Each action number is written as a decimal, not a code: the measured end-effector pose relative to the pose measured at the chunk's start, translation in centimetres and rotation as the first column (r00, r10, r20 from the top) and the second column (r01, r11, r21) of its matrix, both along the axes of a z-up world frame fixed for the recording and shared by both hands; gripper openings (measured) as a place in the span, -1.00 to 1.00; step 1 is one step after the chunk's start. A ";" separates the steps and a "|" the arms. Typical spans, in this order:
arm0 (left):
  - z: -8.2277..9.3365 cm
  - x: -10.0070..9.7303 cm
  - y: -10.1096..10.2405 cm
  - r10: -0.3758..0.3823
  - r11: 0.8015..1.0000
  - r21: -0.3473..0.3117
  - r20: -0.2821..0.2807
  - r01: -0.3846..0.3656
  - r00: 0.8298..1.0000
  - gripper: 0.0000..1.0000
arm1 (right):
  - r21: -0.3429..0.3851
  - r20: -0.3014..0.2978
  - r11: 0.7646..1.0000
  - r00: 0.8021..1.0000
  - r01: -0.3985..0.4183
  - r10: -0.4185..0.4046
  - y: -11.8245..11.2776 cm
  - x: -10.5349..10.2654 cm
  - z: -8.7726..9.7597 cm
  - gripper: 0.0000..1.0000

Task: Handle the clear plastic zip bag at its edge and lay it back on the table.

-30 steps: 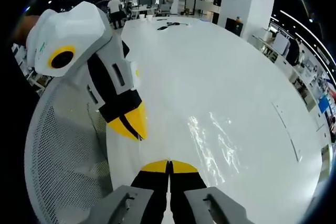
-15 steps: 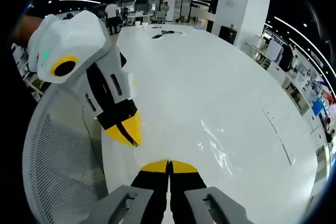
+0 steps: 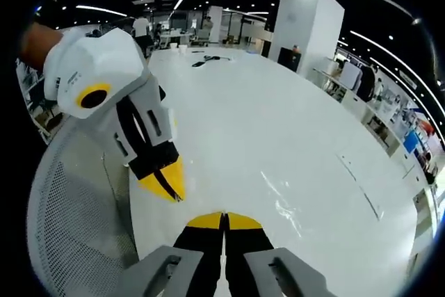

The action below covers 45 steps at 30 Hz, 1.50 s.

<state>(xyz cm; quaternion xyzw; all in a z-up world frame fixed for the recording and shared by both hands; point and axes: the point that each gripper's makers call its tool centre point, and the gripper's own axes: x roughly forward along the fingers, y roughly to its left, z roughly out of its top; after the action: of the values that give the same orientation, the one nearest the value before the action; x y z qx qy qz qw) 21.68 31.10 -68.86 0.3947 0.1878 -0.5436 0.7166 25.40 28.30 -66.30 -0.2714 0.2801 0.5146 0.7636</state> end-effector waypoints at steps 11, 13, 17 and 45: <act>0.2 0.1 0.0 0.013 1.000 -0.001 -0.007 -0.013 1.000 -1.00 | 0.034 0.060 0.999 0.998 0.013 -0.015 0.3 0.7 0.8 -1.00; 0.2 0.2 0.1 0.020 1.000 0.000 -0.008 -0.020 1.000 -1.00 | 0.037 0.063 0.999 0.998 0.012 -0.014 0.4 0.7 0.9 -1.00; 0.4 0.3 0.1 0.033 0.999 -0.004 -0.008 -0.033 0.999 -1.00 | 0.034 0.084 0.999 0.996 0.007 -0.010 0.4 0.9 1.3 -1.00; 0.3 0.9 0.0 0.026 1.000 0.016 0.004 -0.026 1.000 -1.00 | 0.022 0.130 1.000 0.991 0.014 -0.016 0.0 1.7 2.1 -1.00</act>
<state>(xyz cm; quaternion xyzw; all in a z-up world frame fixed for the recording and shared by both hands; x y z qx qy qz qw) 22.53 31.05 -68.54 0.3988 0.1959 -0.5321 0.7208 27.07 28.31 -64.20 -0.2942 0.2262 0.4930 0.7869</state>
